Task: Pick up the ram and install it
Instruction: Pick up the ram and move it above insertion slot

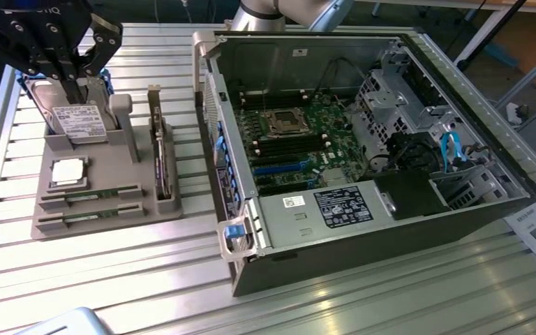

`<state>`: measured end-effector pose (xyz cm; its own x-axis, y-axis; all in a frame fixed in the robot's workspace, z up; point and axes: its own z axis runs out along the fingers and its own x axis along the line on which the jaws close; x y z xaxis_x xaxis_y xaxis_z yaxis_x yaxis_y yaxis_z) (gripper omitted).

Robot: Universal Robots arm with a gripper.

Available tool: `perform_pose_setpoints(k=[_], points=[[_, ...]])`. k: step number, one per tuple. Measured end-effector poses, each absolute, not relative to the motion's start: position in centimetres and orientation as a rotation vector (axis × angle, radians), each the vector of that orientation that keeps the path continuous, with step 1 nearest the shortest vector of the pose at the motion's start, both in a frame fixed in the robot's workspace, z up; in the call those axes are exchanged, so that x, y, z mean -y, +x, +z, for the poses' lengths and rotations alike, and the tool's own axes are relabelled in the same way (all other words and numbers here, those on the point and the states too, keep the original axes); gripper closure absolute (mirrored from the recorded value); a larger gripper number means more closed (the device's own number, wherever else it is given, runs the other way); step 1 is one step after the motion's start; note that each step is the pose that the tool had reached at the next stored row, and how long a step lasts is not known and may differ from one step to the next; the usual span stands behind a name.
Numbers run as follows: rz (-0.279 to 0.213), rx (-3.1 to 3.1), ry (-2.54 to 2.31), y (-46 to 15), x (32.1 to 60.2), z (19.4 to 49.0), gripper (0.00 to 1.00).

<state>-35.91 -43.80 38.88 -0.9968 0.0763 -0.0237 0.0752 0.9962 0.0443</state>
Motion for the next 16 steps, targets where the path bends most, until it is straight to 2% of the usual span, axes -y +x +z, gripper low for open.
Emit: perform_pose_setpoints(k=[16], points=[[0.069,-3.116,0.042,-35.91,43.99,38.88,0.9]])
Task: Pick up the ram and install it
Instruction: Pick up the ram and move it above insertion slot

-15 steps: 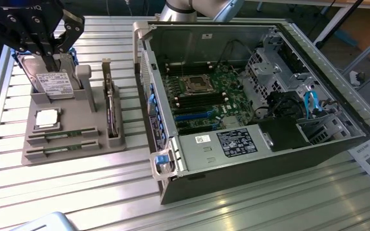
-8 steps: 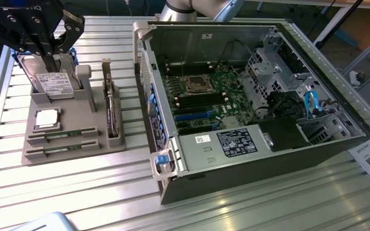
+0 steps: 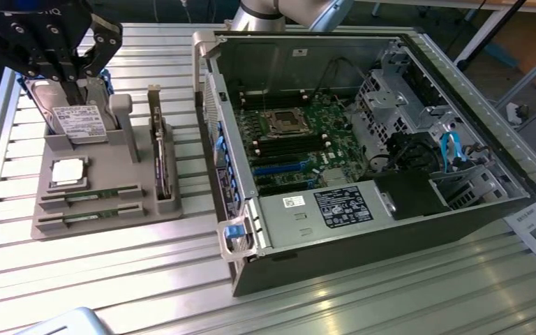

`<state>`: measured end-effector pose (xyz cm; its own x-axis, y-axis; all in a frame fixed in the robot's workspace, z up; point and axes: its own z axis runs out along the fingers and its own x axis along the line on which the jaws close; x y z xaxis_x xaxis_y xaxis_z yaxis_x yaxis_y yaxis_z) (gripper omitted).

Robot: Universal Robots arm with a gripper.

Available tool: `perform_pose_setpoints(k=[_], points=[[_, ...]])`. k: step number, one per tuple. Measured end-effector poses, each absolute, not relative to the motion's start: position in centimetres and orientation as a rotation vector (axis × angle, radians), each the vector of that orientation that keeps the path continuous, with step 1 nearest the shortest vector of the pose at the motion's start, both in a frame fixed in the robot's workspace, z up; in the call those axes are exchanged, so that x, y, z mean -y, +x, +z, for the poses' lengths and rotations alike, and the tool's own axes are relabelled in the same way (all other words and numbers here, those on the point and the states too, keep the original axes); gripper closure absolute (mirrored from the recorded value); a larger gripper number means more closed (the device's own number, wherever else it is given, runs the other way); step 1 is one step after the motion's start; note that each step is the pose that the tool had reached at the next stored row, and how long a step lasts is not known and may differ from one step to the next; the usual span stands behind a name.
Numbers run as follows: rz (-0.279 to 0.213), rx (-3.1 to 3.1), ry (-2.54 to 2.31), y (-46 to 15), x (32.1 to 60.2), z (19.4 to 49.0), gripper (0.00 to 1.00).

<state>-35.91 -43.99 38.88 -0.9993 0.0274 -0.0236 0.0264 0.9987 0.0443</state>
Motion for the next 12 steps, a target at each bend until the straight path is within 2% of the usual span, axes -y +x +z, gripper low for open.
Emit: perform_pose_setpoints(k=[12], points=[[0.072,-3.108,-0.292,-35.91,44.01,38.88,0.9]])
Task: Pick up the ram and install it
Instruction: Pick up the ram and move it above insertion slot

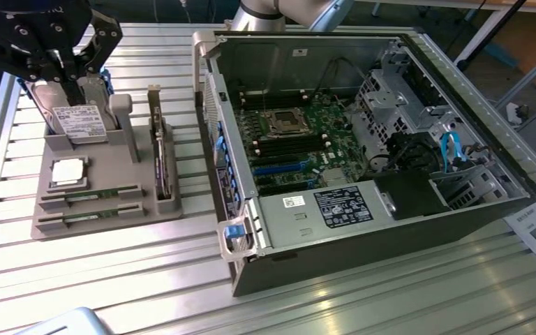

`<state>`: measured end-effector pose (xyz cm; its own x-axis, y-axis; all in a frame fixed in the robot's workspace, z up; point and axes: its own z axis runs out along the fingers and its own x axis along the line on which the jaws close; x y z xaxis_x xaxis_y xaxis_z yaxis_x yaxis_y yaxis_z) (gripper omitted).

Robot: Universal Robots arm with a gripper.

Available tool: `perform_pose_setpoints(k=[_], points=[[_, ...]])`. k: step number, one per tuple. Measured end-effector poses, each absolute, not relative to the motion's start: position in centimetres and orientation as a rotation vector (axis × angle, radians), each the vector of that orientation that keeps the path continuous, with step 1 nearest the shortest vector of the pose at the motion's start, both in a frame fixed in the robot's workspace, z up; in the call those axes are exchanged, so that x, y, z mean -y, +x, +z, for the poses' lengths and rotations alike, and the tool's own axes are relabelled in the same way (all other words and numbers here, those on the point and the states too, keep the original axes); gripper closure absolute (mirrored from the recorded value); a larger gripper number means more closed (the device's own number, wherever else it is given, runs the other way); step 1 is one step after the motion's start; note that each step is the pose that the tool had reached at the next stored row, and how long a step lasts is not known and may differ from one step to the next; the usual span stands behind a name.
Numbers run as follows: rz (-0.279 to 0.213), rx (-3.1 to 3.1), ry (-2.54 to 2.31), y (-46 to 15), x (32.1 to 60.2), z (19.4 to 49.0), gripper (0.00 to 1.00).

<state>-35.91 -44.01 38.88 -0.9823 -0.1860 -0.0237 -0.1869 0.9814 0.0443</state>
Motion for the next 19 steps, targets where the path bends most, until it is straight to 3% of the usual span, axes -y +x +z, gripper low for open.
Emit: perform_pose_setpoints(k=[19], points=[[0.076,-3.014,-0.845,-35.91,44.02,38.87,0.9]])
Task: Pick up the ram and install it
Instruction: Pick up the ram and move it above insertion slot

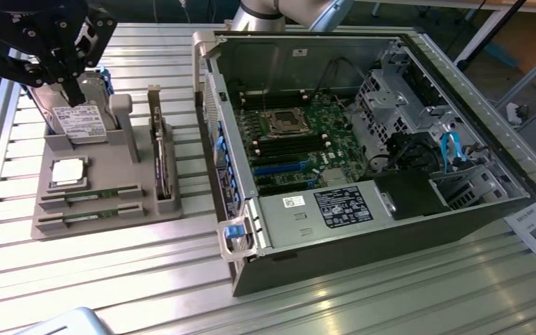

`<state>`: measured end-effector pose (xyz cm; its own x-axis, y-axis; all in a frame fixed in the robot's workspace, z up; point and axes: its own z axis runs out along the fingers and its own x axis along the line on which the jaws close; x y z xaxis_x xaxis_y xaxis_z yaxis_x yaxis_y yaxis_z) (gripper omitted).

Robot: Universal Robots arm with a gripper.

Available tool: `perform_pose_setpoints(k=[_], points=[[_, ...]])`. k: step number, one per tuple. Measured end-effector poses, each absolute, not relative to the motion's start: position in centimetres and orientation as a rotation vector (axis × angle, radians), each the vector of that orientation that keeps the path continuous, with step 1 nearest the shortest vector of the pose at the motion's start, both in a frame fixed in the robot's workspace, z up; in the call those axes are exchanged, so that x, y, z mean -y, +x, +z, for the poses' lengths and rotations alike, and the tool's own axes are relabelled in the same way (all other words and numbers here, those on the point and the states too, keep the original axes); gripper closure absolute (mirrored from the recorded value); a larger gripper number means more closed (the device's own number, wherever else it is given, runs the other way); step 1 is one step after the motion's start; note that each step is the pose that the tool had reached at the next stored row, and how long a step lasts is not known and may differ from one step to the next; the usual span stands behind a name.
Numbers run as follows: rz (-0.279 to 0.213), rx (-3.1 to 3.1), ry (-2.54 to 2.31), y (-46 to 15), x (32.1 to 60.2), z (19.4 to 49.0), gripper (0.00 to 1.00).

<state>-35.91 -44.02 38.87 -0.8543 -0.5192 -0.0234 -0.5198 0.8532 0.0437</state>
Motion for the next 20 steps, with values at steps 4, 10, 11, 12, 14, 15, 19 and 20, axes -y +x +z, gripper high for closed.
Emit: perform_pose_setpoints(k=[4,10,11,12,14,15,19,20], points=[[0.076,-2.978,-0.968,-35.91,44.02,38.87,0.9],[0.077,-2.929,-1.116,-35.91,44.01,38.87,0.9],[0.077,-2.92,-1.141,-35.91,44.01,38.86,0.9],[0.077,-2.903,-1.184,-35.91,44.01,38.86,0.9],[0.077,-2.874,-1.256,-35.91,44.01,38.86,0.9],[0.078,-2.86,-1.29,-35.91,44.02,38.86,0.9],[0.078,-2.797,-1.426,-35.91,44.02,38.86,0.9],[0.078,-2.784,-1.453,-35.91,44.02,38.86,0.9]])
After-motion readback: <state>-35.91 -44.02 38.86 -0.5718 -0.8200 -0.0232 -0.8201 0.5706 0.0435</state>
